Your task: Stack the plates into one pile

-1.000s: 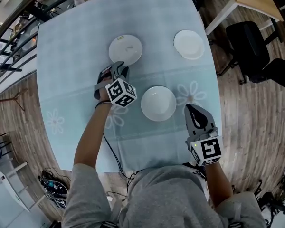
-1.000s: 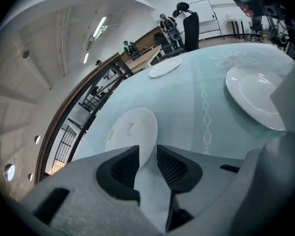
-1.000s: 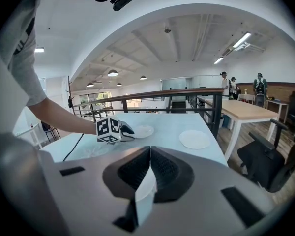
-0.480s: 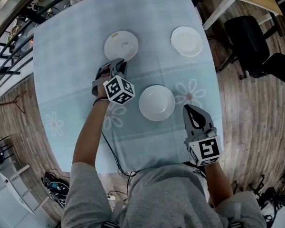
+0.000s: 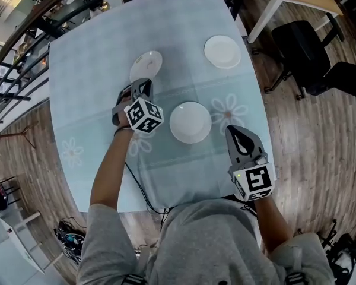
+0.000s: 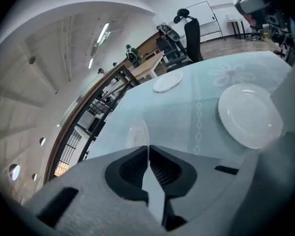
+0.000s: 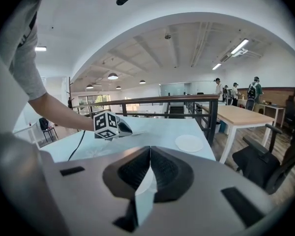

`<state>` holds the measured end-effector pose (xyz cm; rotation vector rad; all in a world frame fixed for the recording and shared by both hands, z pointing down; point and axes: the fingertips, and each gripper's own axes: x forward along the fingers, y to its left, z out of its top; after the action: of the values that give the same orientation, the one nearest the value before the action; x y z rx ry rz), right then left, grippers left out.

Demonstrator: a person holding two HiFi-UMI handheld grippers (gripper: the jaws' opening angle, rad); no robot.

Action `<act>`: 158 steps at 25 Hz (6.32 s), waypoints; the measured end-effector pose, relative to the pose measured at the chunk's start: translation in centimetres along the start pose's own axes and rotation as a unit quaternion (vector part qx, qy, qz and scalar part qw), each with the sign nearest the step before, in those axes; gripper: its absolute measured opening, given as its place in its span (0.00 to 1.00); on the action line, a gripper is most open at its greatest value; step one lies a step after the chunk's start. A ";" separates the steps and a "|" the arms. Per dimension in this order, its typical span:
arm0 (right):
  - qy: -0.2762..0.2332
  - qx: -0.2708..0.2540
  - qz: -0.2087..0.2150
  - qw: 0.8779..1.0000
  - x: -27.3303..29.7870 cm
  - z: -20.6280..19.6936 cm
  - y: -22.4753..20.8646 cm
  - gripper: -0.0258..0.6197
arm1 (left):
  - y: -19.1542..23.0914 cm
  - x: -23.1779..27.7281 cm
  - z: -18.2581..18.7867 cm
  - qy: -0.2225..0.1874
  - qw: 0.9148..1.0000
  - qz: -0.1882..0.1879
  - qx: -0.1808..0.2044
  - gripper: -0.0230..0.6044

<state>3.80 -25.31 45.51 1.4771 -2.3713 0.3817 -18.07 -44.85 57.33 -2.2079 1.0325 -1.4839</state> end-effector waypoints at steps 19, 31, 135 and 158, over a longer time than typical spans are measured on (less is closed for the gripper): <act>-0.060 -0.006 -0.025 0.998 -12.7 -1.2 -2.1 0.08 | -5.6 -11.4 6.2 -0.020 0.999 0.021 -0.013 0.08; -0.080 -0.015 -0.026 0.996 -16.9 -2.0 -3.2 0.08 | -12.3 -13.5 9.8 -0.018 0.999 -0.002 0.029 0.08; 0.093 -0.239 -0.020 0.966 10.7 0.4 -10.7 0.23 | -8.7 -9.4 -6.6 -0.109 0.886 0.084 -0.443 0.07; 0.215 -0.325 0.061 0.919 21.5 -5.7 -13.8 0.27 | -8.8 -9.5 -6.3 -0.098 0.891 0.087 -0.435 0.07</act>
<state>8.03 -46.57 60.17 0.8363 -1.9540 -0.0630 -22.15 -31.18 58.70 -2.6121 2.0367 -0.7374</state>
